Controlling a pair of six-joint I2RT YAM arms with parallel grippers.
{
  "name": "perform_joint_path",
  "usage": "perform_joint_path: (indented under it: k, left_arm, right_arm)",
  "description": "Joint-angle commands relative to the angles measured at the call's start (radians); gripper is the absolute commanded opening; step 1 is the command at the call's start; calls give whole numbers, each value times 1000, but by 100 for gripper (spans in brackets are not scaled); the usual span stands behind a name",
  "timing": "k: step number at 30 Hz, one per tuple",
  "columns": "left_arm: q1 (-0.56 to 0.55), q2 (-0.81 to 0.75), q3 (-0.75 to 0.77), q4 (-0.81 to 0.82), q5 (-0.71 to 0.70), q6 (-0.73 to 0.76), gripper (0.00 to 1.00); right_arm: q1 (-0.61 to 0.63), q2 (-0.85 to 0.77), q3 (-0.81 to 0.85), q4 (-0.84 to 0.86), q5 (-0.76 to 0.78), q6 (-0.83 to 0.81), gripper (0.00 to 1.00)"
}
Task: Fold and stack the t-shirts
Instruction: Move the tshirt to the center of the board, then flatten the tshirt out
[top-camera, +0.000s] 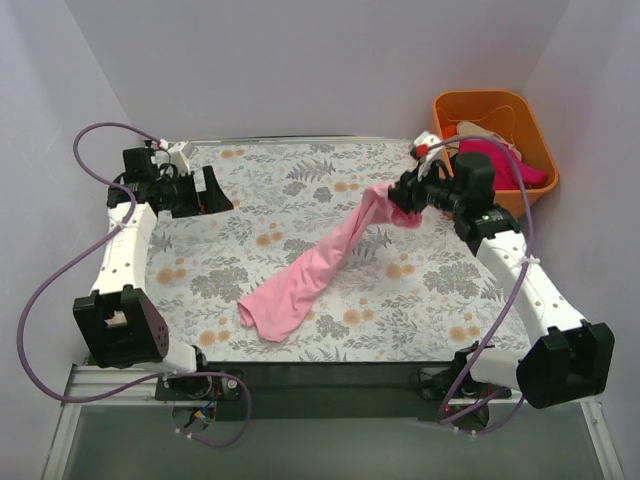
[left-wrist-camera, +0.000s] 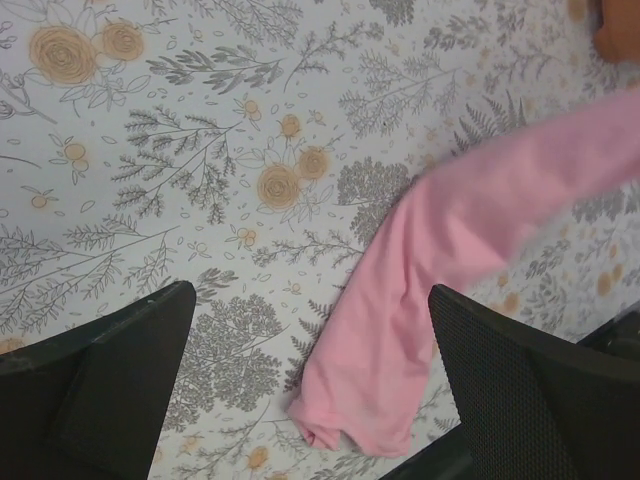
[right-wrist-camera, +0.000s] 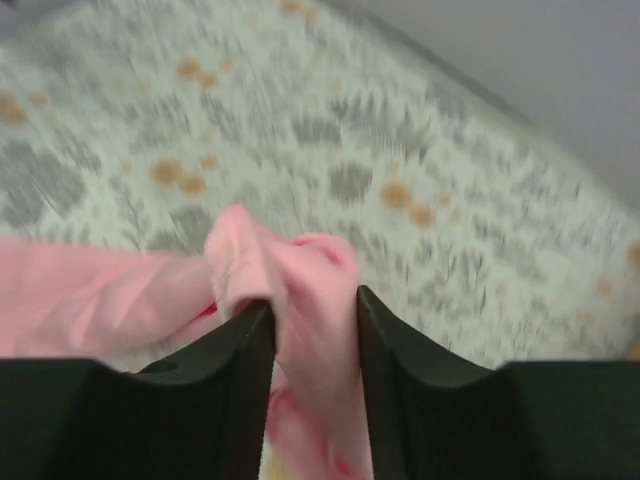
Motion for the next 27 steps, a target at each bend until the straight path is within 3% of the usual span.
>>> perform_joint_path:
  k: [1, 3, 4, 7, 9, 12, 13, 16, 23, 27]
  left_arm:
    - [-60, -22, 26, -120, 42, 218, 98]
    - [-121, -34, 6, -170, -20, 362, 98]
    - [-196, -41, -9, -189, -32, 409, 98]
    - [-319, -71, -72, -249, -43, 526, 94]
    - [-396, -75, -123, -312, -55, 595, 82]
    - [-600, -71, -228, -365, -167, 640, 70]
    - [-699, -72, -261, -367, -199, 649, 69]
    - [-844, -97, -348, -349, -267, 661, 67]
    - [-1057, -75, -414, -320, -311, 622, 64]
    - [-1113, -59, -488, -176, -477, 577, 63]
  right_arm:
    - [12, -51, -125, -251, 222, -354, 41]
    - [10, -57, -167, -311, 288, -420, 46]
    - [10, -58, -182, -334, 286, -442, 62]
    - [10, -40, -212, -419, 270, -496, 82]
    - [10, 16, -207, -448, 283, -491, 76]
    - [9, 141, -166, -472, 311, -471, 63]
    - [10, 176, -150, -477, 323, -455, 57]
    - [7, 305, -66, -508, 336, -435, 51]
    - [1, 484, 41, -515, 355, -356, 47]
    - [0, 555, 98, -512, 378, -324, 47]
